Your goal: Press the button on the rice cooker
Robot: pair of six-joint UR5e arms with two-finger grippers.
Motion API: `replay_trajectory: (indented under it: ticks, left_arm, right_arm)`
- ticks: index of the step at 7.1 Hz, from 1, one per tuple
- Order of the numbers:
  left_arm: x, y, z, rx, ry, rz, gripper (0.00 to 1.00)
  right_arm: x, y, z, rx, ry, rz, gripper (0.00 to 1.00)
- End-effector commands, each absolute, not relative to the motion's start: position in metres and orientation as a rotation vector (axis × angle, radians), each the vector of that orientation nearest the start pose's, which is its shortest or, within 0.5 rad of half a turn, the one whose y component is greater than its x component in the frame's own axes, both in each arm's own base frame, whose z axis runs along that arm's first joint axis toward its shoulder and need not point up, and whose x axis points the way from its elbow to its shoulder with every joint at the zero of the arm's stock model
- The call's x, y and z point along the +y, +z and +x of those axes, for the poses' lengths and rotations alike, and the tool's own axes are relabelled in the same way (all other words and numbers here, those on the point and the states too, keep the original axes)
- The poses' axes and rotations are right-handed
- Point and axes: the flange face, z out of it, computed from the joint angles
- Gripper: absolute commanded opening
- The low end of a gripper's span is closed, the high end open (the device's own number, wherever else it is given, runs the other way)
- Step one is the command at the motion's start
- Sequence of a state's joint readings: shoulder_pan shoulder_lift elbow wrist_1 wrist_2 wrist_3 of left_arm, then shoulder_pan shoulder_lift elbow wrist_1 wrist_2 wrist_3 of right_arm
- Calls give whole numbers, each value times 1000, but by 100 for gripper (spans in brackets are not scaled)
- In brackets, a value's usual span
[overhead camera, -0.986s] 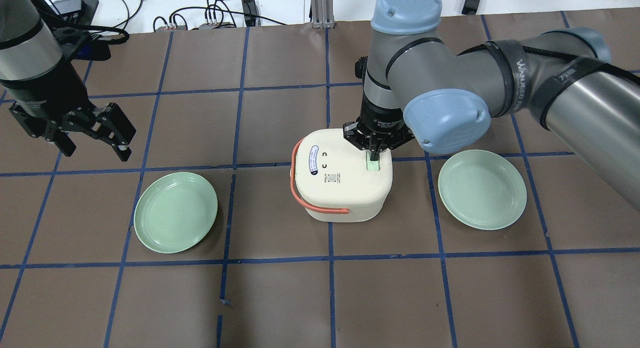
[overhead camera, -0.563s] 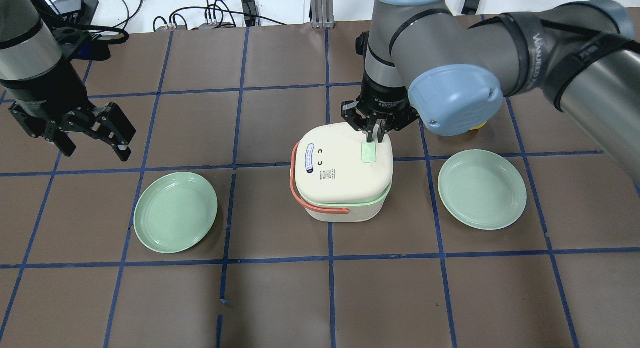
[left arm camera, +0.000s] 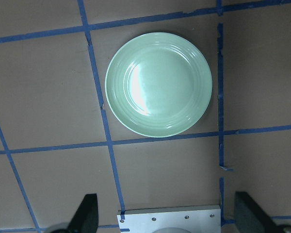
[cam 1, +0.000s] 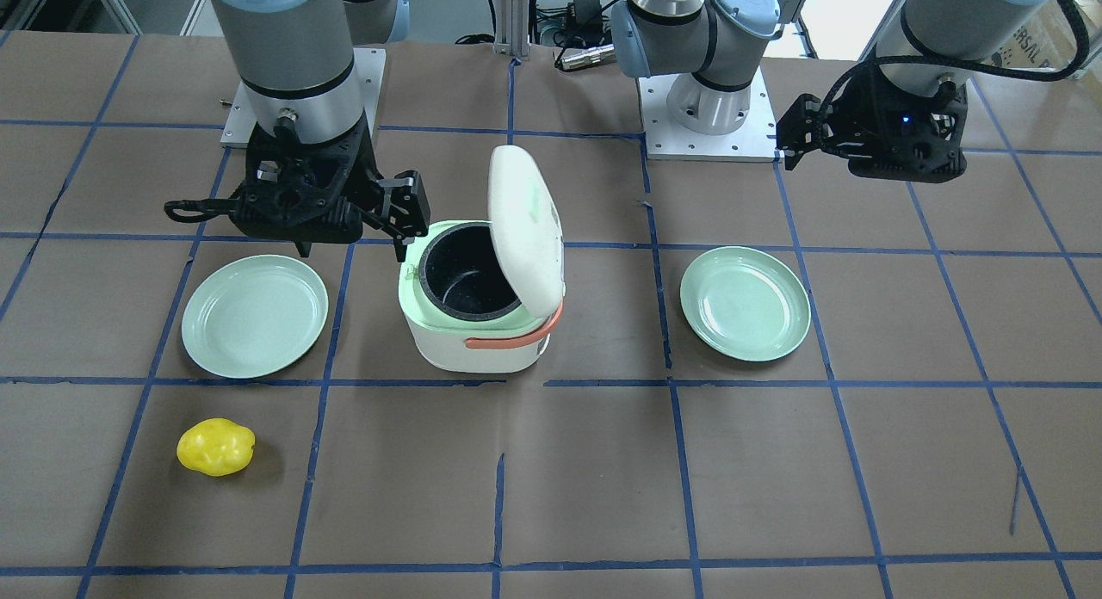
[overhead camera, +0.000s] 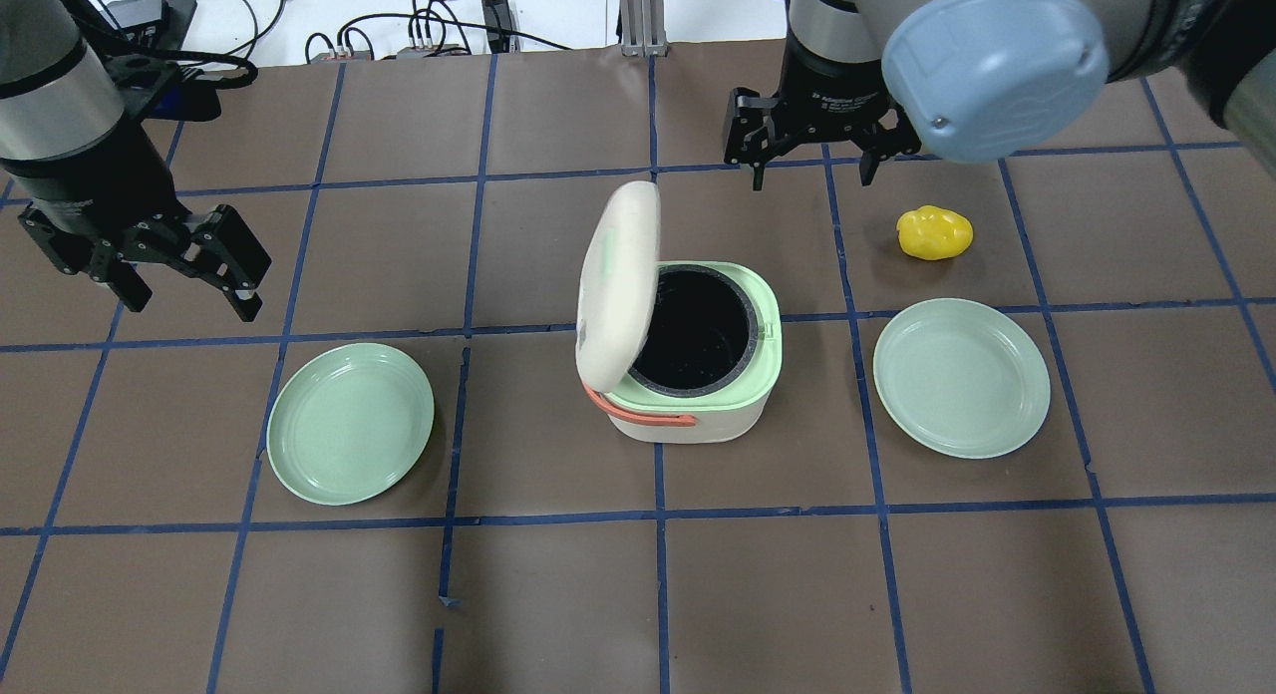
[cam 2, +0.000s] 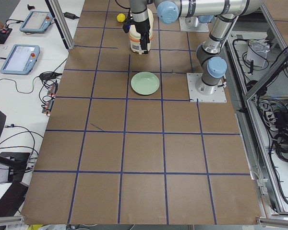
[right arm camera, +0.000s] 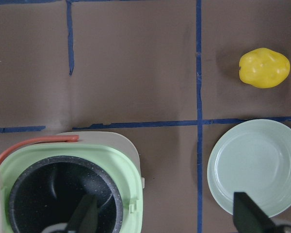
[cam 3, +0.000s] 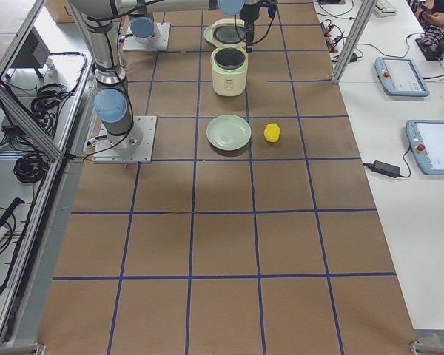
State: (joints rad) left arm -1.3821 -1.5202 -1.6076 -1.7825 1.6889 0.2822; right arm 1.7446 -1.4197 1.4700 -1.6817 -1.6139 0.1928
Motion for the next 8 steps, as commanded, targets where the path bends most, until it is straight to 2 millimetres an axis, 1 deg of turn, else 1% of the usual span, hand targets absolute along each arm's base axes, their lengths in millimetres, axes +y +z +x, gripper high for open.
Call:
replay_trajectory:
  ticks: [1,2,3,4,5,7,8]
  left_arm:
    - [-464,476,-35,3051,337,161,100]
    - [-464,476,-35,3051,337,161,100]
    - [-464,476,-35,3051,337,161,100]
    - [-464,476,-35,3051,337,161,100]
    - [-464,476,-35,3051,337,161,100]
    - [-464,476,-35,3051,337,161,100]
    - [-464,476,-35,3051,337,161,100]
  right_arm:
    - [-538,480,188,3176,-127,35,100]
    - [-540,482,179,3179,-129,10,100]
    - [-540,484,175,3181,-133,3,100]
    - [-536,489,175,3179,-148,1,100]
    - [-529,495,172,3182,-149,-47,100]
    - [-532,488,154,3186,-106,-39,100]
    - [-534,488,142,3202,-95,-49,100]
